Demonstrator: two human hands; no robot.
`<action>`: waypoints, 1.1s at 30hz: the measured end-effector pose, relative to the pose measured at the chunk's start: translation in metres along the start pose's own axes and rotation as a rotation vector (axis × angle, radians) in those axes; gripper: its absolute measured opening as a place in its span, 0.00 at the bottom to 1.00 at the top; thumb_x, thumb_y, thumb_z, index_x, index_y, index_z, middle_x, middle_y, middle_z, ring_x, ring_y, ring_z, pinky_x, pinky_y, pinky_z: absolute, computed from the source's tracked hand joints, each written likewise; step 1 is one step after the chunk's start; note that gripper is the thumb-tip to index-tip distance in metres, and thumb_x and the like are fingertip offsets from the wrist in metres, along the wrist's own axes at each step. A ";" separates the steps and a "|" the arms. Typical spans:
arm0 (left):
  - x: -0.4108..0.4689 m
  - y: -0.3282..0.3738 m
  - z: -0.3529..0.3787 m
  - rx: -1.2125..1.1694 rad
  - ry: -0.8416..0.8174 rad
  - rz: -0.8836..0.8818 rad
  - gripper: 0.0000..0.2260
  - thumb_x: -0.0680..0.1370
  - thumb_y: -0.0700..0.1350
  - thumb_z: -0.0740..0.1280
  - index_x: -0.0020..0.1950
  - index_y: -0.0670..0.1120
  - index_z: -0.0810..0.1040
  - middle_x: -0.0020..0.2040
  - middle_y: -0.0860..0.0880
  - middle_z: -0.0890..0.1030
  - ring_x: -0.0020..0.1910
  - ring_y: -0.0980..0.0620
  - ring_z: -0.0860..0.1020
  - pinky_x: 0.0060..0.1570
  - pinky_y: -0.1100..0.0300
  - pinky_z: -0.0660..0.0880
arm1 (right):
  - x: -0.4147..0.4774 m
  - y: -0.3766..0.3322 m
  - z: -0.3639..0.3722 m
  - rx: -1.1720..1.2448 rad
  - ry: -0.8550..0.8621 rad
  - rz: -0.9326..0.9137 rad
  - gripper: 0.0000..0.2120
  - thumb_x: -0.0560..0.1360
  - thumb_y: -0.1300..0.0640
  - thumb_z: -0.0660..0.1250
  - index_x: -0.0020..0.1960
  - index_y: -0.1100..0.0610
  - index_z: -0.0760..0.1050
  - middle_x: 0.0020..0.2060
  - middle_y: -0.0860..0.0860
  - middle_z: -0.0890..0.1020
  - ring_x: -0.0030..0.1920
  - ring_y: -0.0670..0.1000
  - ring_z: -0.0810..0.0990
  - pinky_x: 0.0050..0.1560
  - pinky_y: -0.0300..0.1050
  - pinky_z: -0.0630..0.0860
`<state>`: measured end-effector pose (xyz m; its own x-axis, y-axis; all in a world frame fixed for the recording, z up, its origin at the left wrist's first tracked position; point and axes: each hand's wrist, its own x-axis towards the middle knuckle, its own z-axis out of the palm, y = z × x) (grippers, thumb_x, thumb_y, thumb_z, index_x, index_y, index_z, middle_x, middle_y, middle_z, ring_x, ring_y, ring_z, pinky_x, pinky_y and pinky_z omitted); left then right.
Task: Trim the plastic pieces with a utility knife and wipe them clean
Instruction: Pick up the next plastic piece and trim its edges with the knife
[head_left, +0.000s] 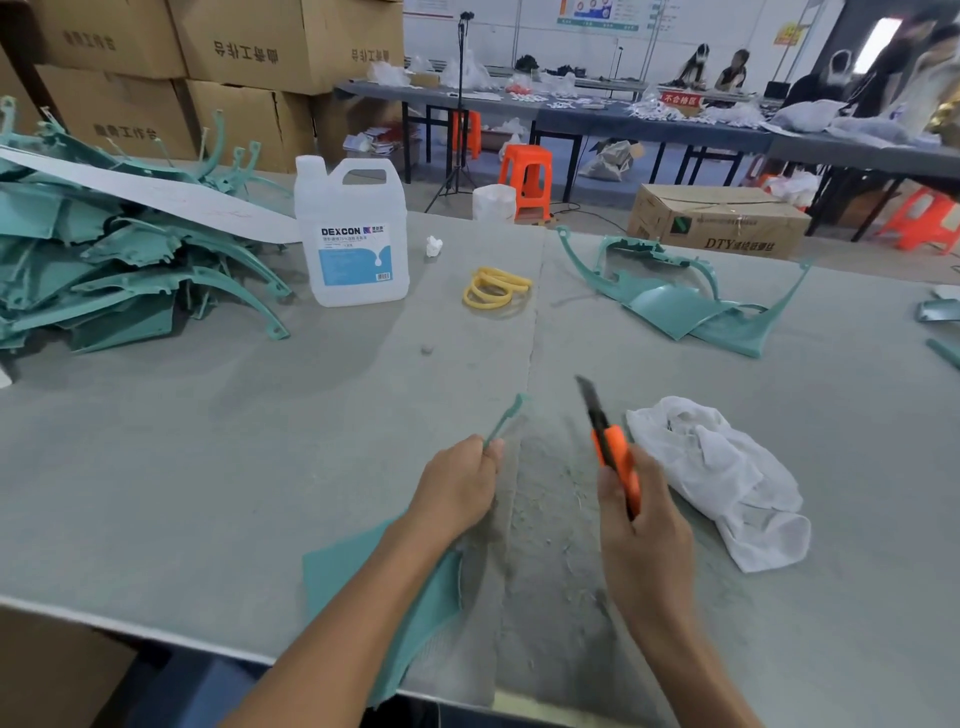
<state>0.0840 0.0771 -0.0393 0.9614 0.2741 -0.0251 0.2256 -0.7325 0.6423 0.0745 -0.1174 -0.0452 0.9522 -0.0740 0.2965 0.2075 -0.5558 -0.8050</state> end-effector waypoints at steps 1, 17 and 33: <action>-0.001 0.003 -0.006 -0.047 0.013 -0.016 0.20 0.86 0.54 0.53 0.48 0.42 0.76 0.51 0.39 0.82 0.54 0.39 0.78 0.54 0.50 0.72 | 0.002 0.000 -0.002 0.095 -0.022 0.049 0.07 0.82 0.43 0.62 0.58 0.33 0.71 0.38 0.41 0.80 0.36 0.45 0.78 0.38 0.51 0.75; -0.050 0.072 -0.121 -1.358 0.028 0.332 0.12 0.78 0.51 0.62 0.54 0.45 0.78 0.43 0.50 0.82 0.40 0.54 0.79 0.45 0.62 0.79 | 0.015 -0.041 -0.019 0.966 -0.332 0.459 0.24 0.66 0.39 0.78 0.56 0.50 0.79 0.47 0.46 0.84 0.31 0.50 0.76 0.28 0.42 0.72; -0.049 0.035 -0.043 -1.025 0.373 -0.145 0.30 0.73 0.76 0.56 0.53 0.51 0.78 0.49 0.51 0.81 0.50 0.51 0.79 0.54 0.52 0.75 | -0.013 -0.061 -0.015 1.079 -0.167 0.604 0.04 0.74 0.57 0.74 0.45 0.52 0.79 0.33 0.51 0.80 0.26 0.49 0.76 0.21 0.40 0.67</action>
<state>0.0378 0.0647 0.0178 0.7891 0.6135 -0.0294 -0.0715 0.1393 0.9877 0.0458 -0.0947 0.0080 0.9597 0.0693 -0.2723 -0.2697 0.4991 -0.8235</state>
